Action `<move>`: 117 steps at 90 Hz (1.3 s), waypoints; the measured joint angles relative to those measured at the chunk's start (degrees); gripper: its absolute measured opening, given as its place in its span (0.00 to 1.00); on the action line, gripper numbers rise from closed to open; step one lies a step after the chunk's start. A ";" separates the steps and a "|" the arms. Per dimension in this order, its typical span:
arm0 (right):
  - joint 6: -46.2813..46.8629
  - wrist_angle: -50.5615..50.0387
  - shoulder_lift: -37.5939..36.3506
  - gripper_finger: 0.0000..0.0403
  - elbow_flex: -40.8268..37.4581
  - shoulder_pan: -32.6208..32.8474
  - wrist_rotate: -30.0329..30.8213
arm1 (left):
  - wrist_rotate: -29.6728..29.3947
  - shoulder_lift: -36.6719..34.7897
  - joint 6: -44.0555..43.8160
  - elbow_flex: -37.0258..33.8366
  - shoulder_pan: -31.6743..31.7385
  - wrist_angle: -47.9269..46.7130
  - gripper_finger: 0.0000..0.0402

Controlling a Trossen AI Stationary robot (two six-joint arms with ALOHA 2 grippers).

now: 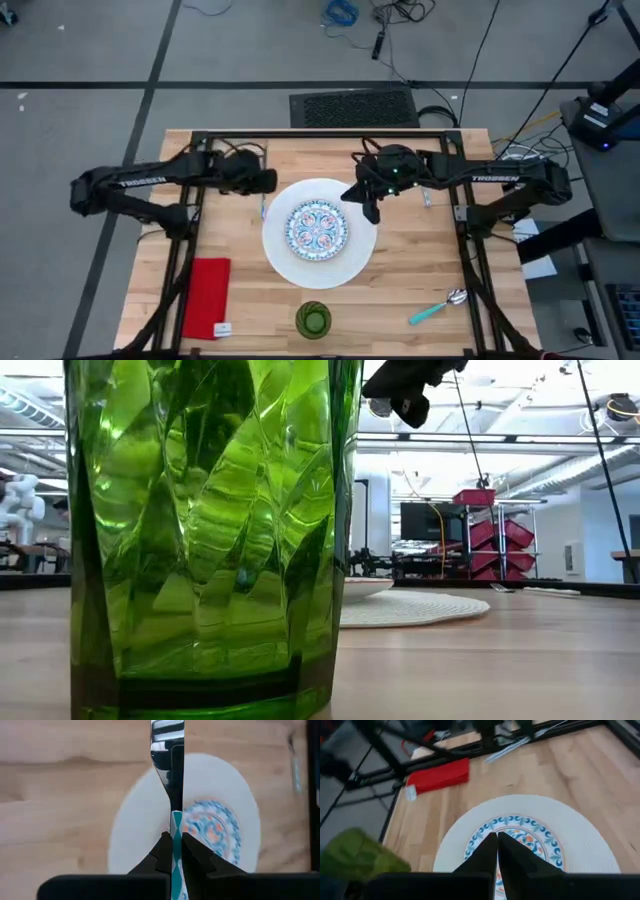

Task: Set table place
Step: Put the white table knife to the right side of the blue patterned plate on the white tablemat

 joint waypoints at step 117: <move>48.55 -58.18 -20.03 0.00 0.02 24.31 35.50 | -5.88 39.83 -11.97 33.21 -14.97 7.52 0.00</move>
